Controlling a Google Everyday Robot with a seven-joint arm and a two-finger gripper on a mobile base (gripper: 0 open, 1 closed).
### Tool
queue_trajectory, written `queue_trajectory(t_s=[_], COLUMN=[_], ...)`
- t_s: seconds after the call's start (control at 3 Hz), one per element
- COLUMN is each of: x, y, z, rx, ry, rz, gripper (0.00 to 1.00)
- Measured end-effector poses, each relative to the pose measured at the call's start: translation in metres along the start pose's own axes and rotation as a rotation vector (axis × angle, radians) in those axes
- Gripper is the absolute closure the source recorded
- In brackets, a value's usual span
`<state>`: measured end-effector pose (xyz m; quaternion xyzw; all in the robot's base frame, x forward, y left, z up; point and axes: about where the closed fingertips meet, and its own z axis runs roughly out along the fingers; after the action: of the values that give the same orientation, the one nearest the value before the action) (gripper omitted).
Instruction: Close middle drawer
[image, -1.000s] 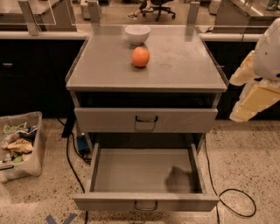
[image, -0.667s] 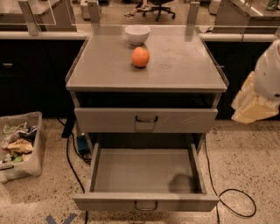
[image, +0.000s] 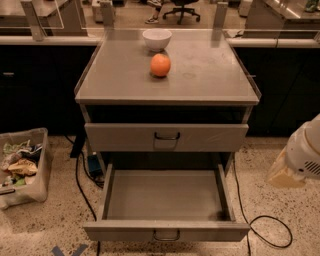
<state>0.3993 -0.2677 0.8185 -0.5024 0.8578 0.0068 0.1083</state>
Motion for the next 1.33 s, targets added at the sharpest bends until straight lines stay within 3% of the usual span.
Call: queue_trajectory(t_s=[0.33,0.67,1.33], x=[0.012,0.003,-0.001], y=[0.006,0.014,0.025], z=[0.043,0.055,0.067], rx=[-0.110,-0.172,-0.178], ry=[-0.091,-0.148,-0.177], rz=[0.100,0.137,0.150], gripper=[1.00,1.00,1.00])
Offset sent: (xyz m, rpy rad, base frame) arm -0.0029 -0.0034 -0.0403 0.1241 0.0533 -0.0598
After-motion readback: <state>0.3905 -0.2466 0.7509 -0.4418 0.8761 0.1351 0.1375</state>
